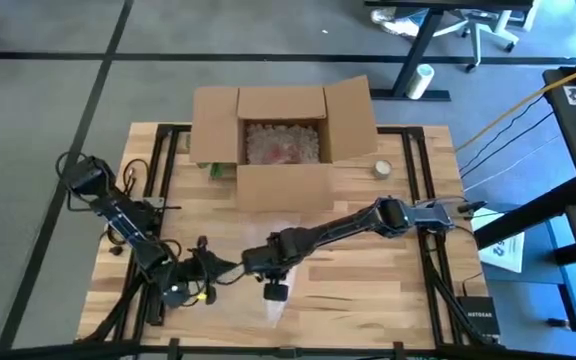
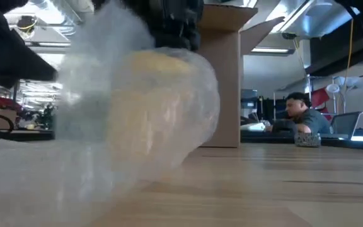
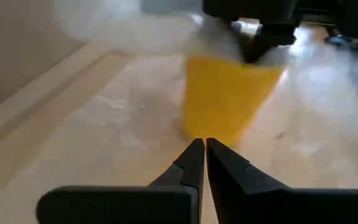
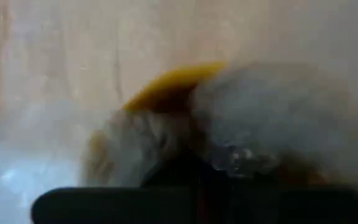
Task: Wrap mug
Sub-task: Wrap the yellow cup with bubble wrap
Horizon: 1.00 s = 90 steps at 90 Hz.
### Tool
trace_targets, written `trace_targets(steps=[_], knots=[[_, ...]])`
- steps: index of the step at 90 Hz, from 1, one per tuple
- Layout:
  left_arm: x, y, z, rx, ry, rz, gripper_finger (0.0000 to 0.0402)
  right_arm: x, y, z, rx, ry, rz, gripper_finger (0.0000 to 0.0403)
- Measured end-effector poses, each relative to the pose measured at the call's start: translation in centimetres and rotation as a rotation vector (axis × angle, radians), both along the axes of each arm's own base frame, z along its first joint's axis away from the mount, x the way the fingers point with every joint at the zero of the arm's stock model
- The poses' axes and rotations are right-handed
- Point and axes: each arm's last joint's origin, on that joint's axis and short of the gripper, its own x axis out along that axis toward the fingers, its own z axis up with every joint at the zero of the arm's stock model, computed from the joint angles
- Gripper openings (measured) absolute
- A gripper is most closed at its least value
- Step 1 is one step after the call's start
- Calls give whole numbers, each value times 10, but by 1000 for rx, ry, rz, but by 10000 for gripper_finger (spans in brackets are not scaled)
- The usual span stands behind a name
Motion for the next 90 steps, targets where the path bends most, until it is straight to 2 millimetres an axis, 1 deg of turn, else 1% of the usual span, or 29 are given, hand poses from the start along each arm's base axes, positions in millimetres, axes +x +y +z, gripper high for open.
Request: trace_targets(steps=[7,18,30,44,57,66,74,80,90], knots=[[1,7,-5,11,13,22,0,2,3,1,38,-29,45,0],[1,16,-11,17,16,50,0,2,11,5,102,-58,172,0],[2,23,-15,9,-21,52,0,0,14,6,113,-56,237,0],[10,25,-8,26,-86,24,0,-2,13,5,106,-33,245,0],[23,27,5,45,-143,-57,0,-2,13,4,105,-33,245,0],[31,32,9,44,-161,-104,0,-1,13,7,105,-47,234,0],[36,36,11,18,-170,-135,0,-2,13,19,107,-63,217,0],[37,36,13,6,-185,-162,0,-2,15,36,105,-101,208,0],[39,35,18,-5,-221,-212,0,-6,17,61,70,-108,196,0]])
